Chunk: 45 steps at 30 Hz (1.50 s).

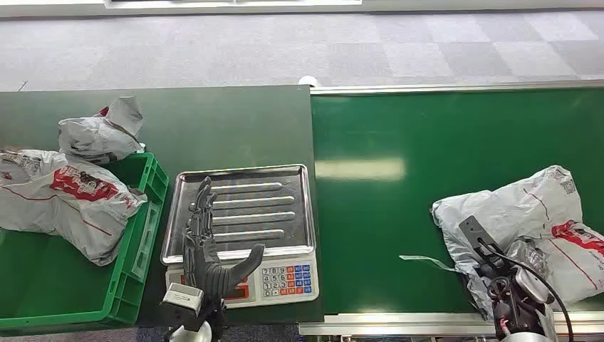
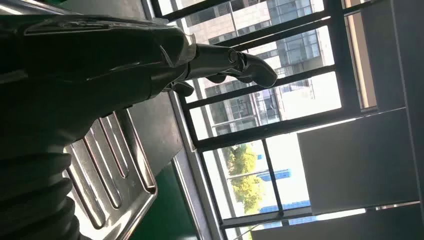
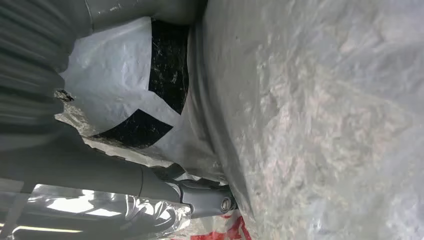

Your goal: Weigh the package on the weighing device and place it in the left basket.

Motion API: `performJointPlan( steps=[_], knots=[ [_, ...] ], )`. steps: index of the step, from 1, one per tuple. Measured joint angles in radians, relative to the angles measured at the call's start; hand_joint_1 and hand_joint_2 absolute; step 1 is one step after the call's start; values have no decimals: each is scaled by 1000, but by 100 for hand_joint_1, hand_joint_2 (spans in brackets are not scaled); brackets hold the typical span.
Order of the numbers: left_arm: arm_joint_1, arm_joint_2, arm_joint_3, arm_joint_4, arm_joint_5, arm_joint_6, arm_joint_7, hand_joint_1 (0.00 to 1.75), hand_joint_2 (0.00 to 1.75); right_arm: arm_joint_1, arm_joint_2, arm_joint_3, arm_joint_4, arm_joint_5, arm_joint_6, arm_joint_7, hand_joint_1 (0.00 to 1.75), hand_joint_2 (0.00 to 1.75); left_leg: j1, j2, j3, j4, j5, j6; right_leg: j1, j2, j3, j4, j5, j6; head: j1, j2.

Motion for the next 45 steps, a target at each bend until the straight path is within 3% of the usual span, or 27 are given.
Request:
performJointPlan(
  steps=[6, 12, 16, 20, 21, 24, 25, 27, 32, 38, 45],
  knots=[
    [15, 0, 10, -5, 0, 9, 0, 0, 175, -27, 3, 16, 16, 12, -24, -51, 175, 175, 0, 0, 1, 0, 0, 0, 0, 0, 1, 0, 1, 0, 0, 0],
    [61, 0, 38, -52, -7, 27, -5, 0, 175, -54, 52, 66, -35, -3, -200, -230, 175, 175, 0, 0, 1, 0, 1, 0, 0, 0, 0, 0, 1, 0, 0, 0],
    [84, -6, 55, -76, -23, 20, -19, 0, 175, -26, 109, 98, -214, -99, -385, -365, 175, 175, 0, -4, -1, 0, 1, 0, 1, -2, -1, 0, 0, 0, 0, 0],
    [87, -10, 59, -82, -27, 14, -22, 0, 175, -4, 125, 102, -293, -141, -453, -390, 175, 175, 0, -5, -1, 0, 1, 0, 1, -4, -1, 0, -1, 0, 0, 0],
    [87, -12, 60, -82, -30, 12, -21, 0, 175, 16, 135, 103, -349, -185, -492, -413, 175, 175, 0, -6, -2, 0, 1, -1, 1, -5, -1, 0, -1, 0, 0, 0],
    [71, -27, 63, -76, -40, 3, -18, 0, 175, 206, 239, 90, -789, -568, -649, -687, 175, 175, 0, -9, -4, 0, 0, -1, 0, -8, -2, 0, -3, 0, 0, 0],
    [65, -31, 64, -71, -39, 2, -17, 0, 175, 262, 275, 85, -907, -675, -663, -774, 175, 175, 0, -9, -4, 0, -1, -1, 0, -7, -2, 0, -3, 0, 0, 0],
    [60, -35, 65, -63, -35, 0, -19, 0, 175, 311, 309, 91, -1000, -758, -660, -821, 175, 175, 0, -9, -4, 0, -1, -1, 0, -7, -2, 0, -3, 0, 0, 0],
    [46, -37, 68, -45, -31, 3, -35, 0, 175, 355, 342, 190, -1089, -803, -531, -769, 175, 175, 0, -4, -2, -1, 0, -1, 0, -3, -1, 0, -2, -1, 0, 0],
    [5, -29, 89, -43, -15, 45, -38, 0, 175, 308, 361, 401, -1006, -583, -307, -618, 175, 175, 1, -3, -1, -1, 1, -2, 1, -3, 0, 1, -2, -2, 0, 0],
    [-27, -11, 153, -64, 5, 105, -39, 0, 175, 230, 398, 610, -835, -374, -154, -496, 175, 175, 1, -4, -3, -1, 1, -2, 2, -3, -2, 1, -2, -2, 0, 0]
  ],
)
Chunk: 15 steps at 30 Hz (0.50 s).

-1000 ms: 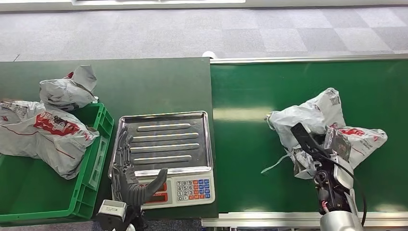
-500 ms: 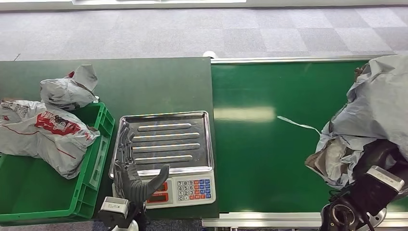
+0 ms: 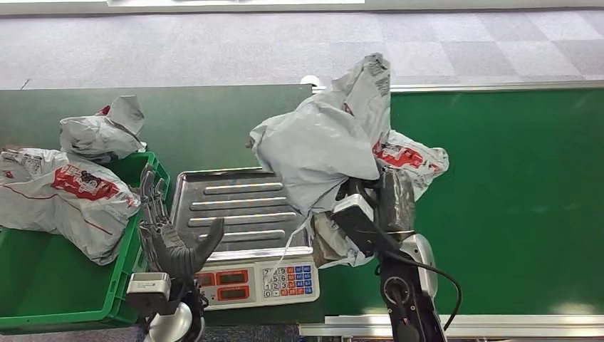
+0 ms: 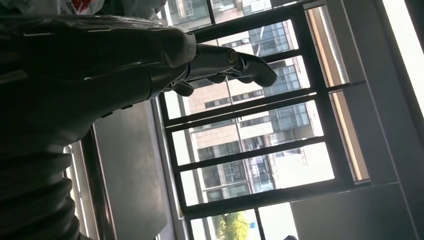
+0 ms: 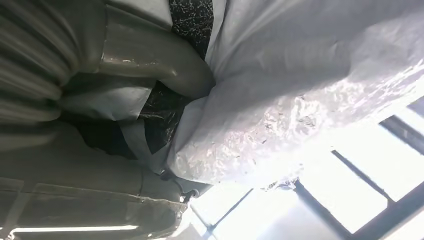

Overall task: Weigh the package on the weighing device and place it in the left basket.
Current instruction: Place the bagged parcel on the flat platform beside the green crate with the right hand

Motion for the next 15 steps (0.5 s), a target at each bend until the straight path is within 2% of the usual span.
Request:
performJointPlan(
  steps=[6, 10, 11, 14, 15],
  knots=[
    [-33, 0, 86, -34, 8, 7, 0, 0, 175, -61, 33, 181, 150, 34, 47, 0, 175, 175, 0, 0, 0, 0, 0, 0, 0, 0, -1, 0, 0, 0, 0, 0],
    [-35, -1, 127, -60, 8, 13, 0, 0, 175, -83, 48, 249, 208, 34, 54, 0, 175, 175, 0, 0, 0, 0, 0, 0, 0, 0, -1, 0, 0, 0, 0, 0],
    [-35, -1, 135, -65, 8, 14, 0, 0, 175, -88, 51, 260, 218, 34, 55, 0, 164, 175, 0, 0, 0, 0, 0, 0, 0, 0, -1, 0, 0, 0, 0, 0],
    [-34, -3, 157, -79, 8, 15, 1, 0, 175, -101, 57, 285, 242, 32, 62, 3, 33, 175, 0, 0, 0, 0, 0, 0, 0, 0, -1, 0, 0, 0, 0, 0],
    [-34, -5, 164, -84, 8, 15, 2, 0, 175, -105, 59, 292, 249, 32, 62, 7, 0, 175, 0, 0, 0, 0, 0, 0, 0, 0, -1, 0, 0, 0, 0, 0]
  ],
)
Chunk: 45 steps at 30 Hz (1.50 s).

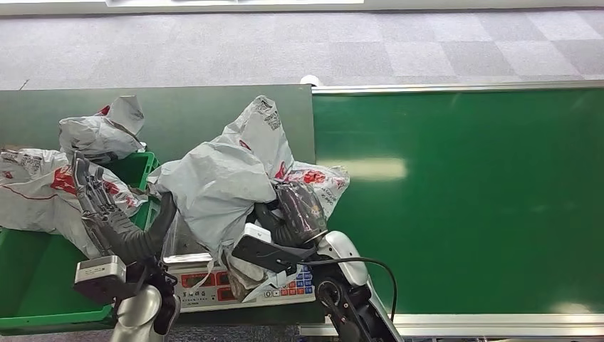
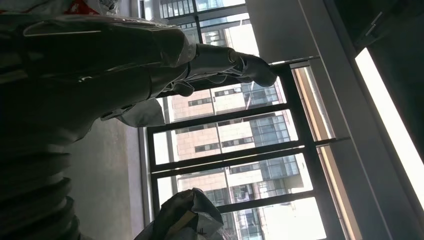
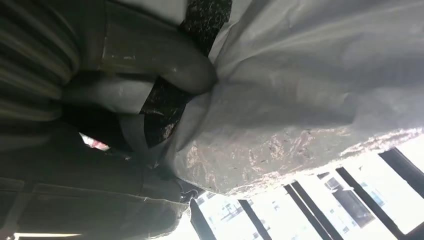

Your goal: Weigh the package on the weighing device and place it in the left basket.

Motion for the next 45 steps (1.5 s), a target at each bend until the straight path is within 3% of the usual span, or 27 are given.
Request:
performJointPlan(
  steps=[16, 22, 32, 34, 37, 41, 45],
  knots=[
    [11, -26, 64, -66, -17, 7, -2, 0, 175, -8, 0, 14, 24, 8, -46, 55, 0, 175, 0, 0, 0, 0, 0, 0, 0, 0, 0, 0, 0, 0, 0, 0],
    [10, -25, 86, -111, 14, 40, -2, 0, 175, 3, -5, 6, 17, 10, -67, 52, 0, 175, 0, 0, 0, 0, 0, 0, 0, 0, -1, 0, 0, 0, 0, 0],
    [9, -21, 63, -132, -23, -7, 4, 0, 175, 28, -15, -28, -49, -35, -147, 8, 0, 175, 0, 0, 0, 0, 0, 0, 0, 0, -1, 0, 0, 0, 0, 0],
    [5, -17, 47, -128, -83, -44, 48, 0, 175, 41, -17, -42, -74, -81, -181, -20, 0, 175, 0, 0, 0, 0, 0, 0, 0, -1, -2, -1, 0, 0, 0, 0],
    [-14, -6, -12, -82, -259, -153, 179, 0, 175, 73, -23, -84, -155, -229, -214, -95, 0, 175, 0, -1, 0, 1, 0, 0, 0, -1, -2, -1, 0, 0, 0, 0],
    [-47, 2, -98, 33, -428, -274, 285, 0, 175, 126, -39, -153, -274, -439, -113, -179, 0, 175, -1, 2, 0, 1, 0, 0, -1, 2, -2, -1, 1, 1, 0, 0],
    [-67, 7, -141, 130, -518, -317, 337, 0, 175, 154, -49, -211, -334, -547, -31, -213, 0, 175, -1, 1, 0, 1, 0, 0, -1, 2, -2, -1, 1, 1, 0, 0]
  ],
)
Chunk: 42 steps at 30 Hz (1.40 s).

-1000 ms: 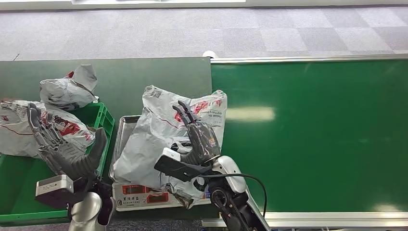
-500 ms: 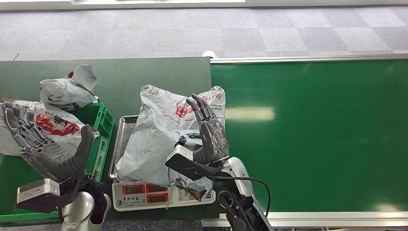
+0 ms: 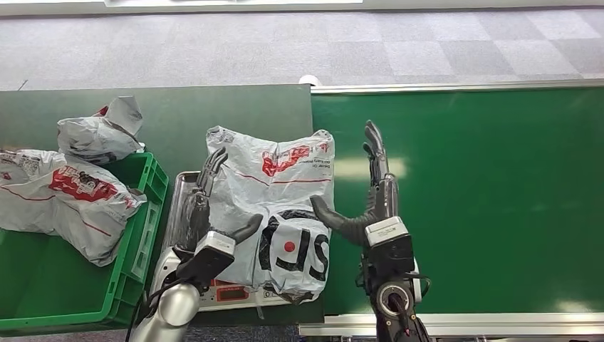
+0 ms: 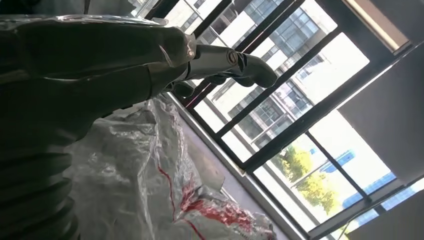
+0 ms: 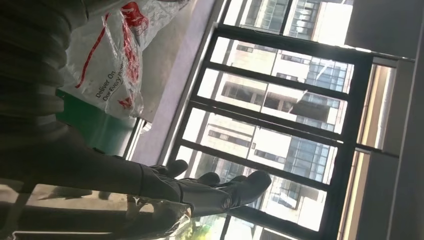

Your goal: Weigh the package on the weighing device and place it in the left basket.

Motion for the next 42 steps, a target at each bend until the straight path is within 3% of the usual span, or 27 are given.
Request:
performJointPlan(
  steps=[10, 14, 15, 23, 35, 38, 42],
  knots=[
    [-14, 2, -26, 95, -235, -134, 156, 0, 175, -19, -1, -50, -13, -23, 59, -3, 0, 175, 0, 0, 0, 0, 0, 0, 1, 0, 0, 0, 0, 0, 0, 0],
    [-14, 3, -27, 123, -330, -125, 205, 157, 175, -21, 0, -55, -13, -32, 68, -6, 0, 175, 0, 0, 0, 0, 0, 0, 0, 0, 0, 0, 0, 0, 0, 0],
    [-14, 3, -26, 129, -353, -116, 215, 165, 175, -22, 0, -56, -13, -33, 69, -6, 0, 175, 0, 0, 0, 0, 0, 0, 0, 0, 0, 0, 0, 0, 0, 0],
    [-14, 0, -20, 152, -425, -84, 232, 168, 175, -22, 0, -68, -13, -34, 73, -6, 0, 175, 0, 0, 0, 0, 0, 0, 1, 0, 0, 0, 0, 0, 0, 0],
    [-17, -8, -11, 162, -425, -111, 217, 167, 175, -22, 3, -78, -13, -34, 73, -6, 0, 175, 0, 0, 0, 0, 0, 0, 1, 0, 1, 0, 0, 0, 0, 0],
    [-15, -11, -7, 155, -322, -132, 140, 168, 175, -22, 3, -79, -13, -34, 73, -6, 0, 175, 0, -1, 0, 0, 0, 0, 1, 0, 1, 0, 0, 0, 0, 0],
    [18, -12, -5, 58, 72, -268, -94, 173, 175, -26, 3, -80, -7, -49, 70, -11, 0, 175, 0, 0, 0, 0, 0, 0, 1, 0, 1, 0, 0, 0, 0, 0]
  ],
)
